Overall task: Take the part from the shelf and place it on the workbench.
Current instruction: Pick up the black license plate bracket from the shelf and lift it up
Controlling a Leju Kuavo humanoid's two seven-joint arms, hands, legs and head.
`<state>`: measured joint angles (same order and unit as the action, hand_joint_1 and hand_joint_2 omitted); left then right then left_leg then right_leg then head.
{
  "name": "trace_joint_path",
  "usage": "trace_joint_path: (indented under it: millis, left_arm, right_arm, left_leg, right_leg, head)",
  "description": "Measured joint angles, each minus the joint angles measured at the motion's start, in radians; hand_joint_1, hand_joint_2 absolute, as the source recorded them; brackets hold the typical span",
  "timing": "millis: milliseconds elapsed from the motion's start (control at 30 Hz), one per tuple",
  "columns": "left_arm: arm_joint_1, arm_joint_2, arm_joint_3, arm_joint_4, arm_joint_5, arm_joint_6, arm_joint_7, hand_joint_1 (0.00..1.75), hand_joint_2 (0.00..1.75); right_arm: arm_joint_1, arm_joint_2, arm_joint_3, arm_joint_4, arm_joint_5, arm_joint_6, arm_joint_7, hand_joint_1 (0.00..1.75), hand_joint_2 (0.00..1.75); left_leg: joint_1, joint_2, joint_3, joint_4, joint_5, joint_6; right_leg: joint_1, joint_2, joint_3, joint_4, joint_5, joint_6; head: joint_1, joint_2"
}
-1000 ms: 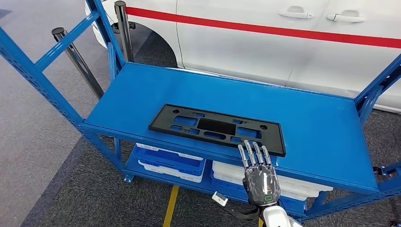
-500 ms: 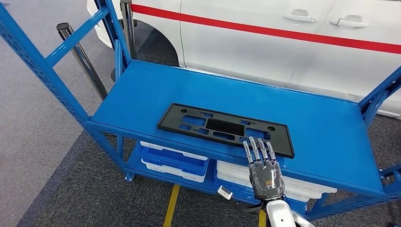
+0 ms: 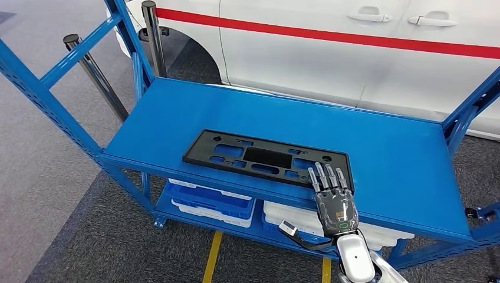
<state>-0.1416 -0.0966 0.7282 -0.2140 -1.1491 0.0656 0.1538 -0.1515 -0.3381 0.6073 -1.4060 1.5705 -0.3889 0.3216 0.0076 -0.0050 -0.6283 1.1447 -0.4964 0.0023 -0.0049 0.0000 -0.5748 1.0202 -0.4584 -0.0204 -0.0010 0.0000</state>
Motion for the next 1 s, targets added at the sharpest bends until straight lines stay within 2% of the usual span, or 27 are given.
trace_joint_path:
  millis: [67,100,200,233,267,333,367,633,733,767,800,833,867,900,933,967,1000]
  left_arm:
    - [-0.003,0.000,-0.001,0.000,-0.001,0.000,0.001,0.00,0.00]
    - [-0.004,0.000,-0.002,0.000,-0.001,0.000,0.001,0.00,0.00]
    - [-0.004,-0.002,-0.003,0.000,-0.006,-0.002,0.001,0.00,0.00]
    - [-0.005,-0.003,-0.004,0.000,-0.008,-0.002,0.002,0.00,0.00]
    - [-0.006,-0.004,-0.005,0.000,-0.010,-0.003,0.002,0.00,0.00]
    - [-0.007,-0.005,-0.006,0.000,-0.013,-0.005,0.002,0.00,0.00]
    - [-0.007,-0.005,-0.006,0.000,-0.014,-0.006,0.003,0.00,0.00]
    - [-0.007,-0.005,-0.006,0.000,-0.015,-0.006,0.003,0.00,0.00]
    - [-0.007,-0.005,-0.007,0.000,-0.017,-0.008,0.003,0.00,0.00]
    - [-0.007,-0.006,-0.008,0.000,-0.019,-0.011,0.004,0.00,0.00]
    - [-0.007,-0.009,-0.008,0.000,-0.021,-0.013,0.006,0.00,0.00]
    - [-0.010,-0.013,-0.009,0.000,-0.024,-0.016,0.007,0.00,0.00]
    - [-0.014,-0.017,-0.011,0.000,-0.027,-0.017,0.008,0.00,0.00]
    - [-0.017,-0.022,-0.012,0.000,-0.029,-0.017,0.009,0.00,0.00]
    - [-0.019,-0.024,-0.014,0.000,-0.030,-0.017,0.010,0.00,0.00]
    - [-0.019,-0.026,-0.015,0.000,-0.031,-0.017,0.010,0.00,0.00]
    - [-0.019,-0.026,-0.015,0.000,-0.031,-0.017,0.010,0.00,0.00]
  right_arm:
    - [-0.002,0.007,-0.010,0.008,0.000,0.002,-0.003,0.00,1.75]
    - [-0.003,0.010,-0.015,0.013,0.000,0.004,-0.004,0.00,1.75]
    - [-0.010,0.014,-0.027,0.026,0.000,0.010,-0.008,0.00,1.75]
    - [-0.015,0.015,-0.030,0.032,0.000,0.012,-0.010,0.00,1.75]
    - [-0.020,0.016,-0.031,0.037,0.000,0.014,-0.013,0.00,1.75]
    - [-0.028,0.017,-0.033,0.045,0.000,0.017,-0.019,0.00,1.75]
    - [-0.029,0.017,-0.033,0.047,0.000,0.018,-0.020,0.00,1.75]
    - [-0.029,0.018,-0.033,0.048,0.000,0.018,-0.020,0.00,1.75]
    - [-0.036,0.020,-0.034,0.053,0.000,0.021,-0.024,0.00,1.75]
    - [-0.041,0.024,-0.034,0.056,0.000,0.024,-0.028,0.00,1.75]
    - [-0.048,0.028,-0.034,0.060,0.000,0.027,-0.032,0.00,1.75]
    - [-0.058,0.037,-0.033,0.063,-0.005,0.032,-0.042,0.00,1.75]
    - [-0.070,0.053,-0.032,0.059,-0.017,0.037,-0.056,0.00,1.75]
    - [-0.089,0.073,-0.028,0.050,-0.030,0.041,-0.070,0.00,1.75]
    - [-0.107,0.092,-0.024,0.040,-0.044,0.045,-0.083,0.00,1.75]
    - [-0.123,0.106,-0.020,0.031,-0.053,0.048,-0.091,0.00,1.75]
    - [-0.135,0.114,-0.018,0.025,-0.056,0.048,-0.093,0.00,1.75]
  left_leg:
    - [-0.004,0.001,0.048,-0.108,0.036,0.010]
    - [-0.007,0.001,0.055,-0.128,0.037,0.014]
    - [-0.004,0.002,0.059,-0.139,0.046,0.025]
    - [-0.001,0.003,0.060,-0.144,0.050,0.030]
    - [0.002,0.005,0.061,-0.149,0.055,0.035]
    - [0.002,0.006,0.058,-0.149,0.057,0.039]
    - [0.002,0.006,0.057,-0.149,0.057,0.040]
    - [0.002,0.006,0.057,-0.149,0.058,0.040]
    - [0.002,0.008,0.055,-0.149,0.058,0.040]
    - [0.003,0.009,0.054,-0.148,0.058,0.039]
    - [0.004,0.010,0.053,-0.146,0.058,0.037]
    - [0.004,0.011,0.048,-0.140,0.057,0.030]
    - [0.005,0.012,0.044,-0.137,0.057,0.017]
    - [0.006,0.012,0.007,-0.061,0.017,0.001]
    - [0.006,0.011,-0.028,0.014,-0.018,-0.013]
    - [0.007,0.011,-0.050,0.070,-0.042,-0.019]
    - [0.007,0.010,-0.059,0.102,-0.057,-0.018]
  right_leg:
    - [0.003,0.002,-0.003,0.003,-0.001,0.006]
    - [0.004,0.002,-0.005,0.004,-0.001,0.010]
    - [0.004,0.004,-0.007,0.005,-0.002,0.027]
    - [0.004,0.004,-0.014,0.023,-0.016,0.031]
    - [0.002,0.003,-0.032,0.062,-0.041,0.036]
    - [-0.002,0.003,-0.068,0.142,-0.090,0.040]
    - [-0.003,0.003,-0.080,0.166,-0.103,0.041]
    - [-0.004,0.003,-0.085,0.176,-0.107,0.042]
    - [-0.006,0.003,-0.116,0.242,-0.132,0.046]
    - [-0.009,0.002,-0.125,0.260,-0.129,0.049]
    - [-0.013,0.002,-0.115,0.241,-0.108,0.052]
    - [-0.016,0.002,-0.086,0.183,-0.077,0.052]
    - [-0.017,0.003,-0.052,0.109,-0.041,0.045]
    - [-0.016,0.003,-0.026,0.045,-0.013,0.031]
    - [-0.012,0.003,-0.015,0.008,0.002,0.017]
    - [-0.009,0.001,-0.020,0.008,0.008,0.005]
    - [-0.005,-0.001,-0.022,0.007,0.011,0.000]
  head:
    - [0.000,0.000]
    - [0.000,0.000]
    - [0.000,0.000]
    - [0.001,0.000]
    - [0.001,0.000]
    - [0.002,0.000]
    - [0.002,0.000]
    - [0.002,0.000]
    - [0.001,0.000]
    - [0.001,0.000]
    - [0.001,0.000]
    - [0.001,0.000]
    - [0.001,0.000]
    - [0.001,0.000]
    - [0.001,0.000]
    - [0.000,0.000]
    - [0.000,0.000]
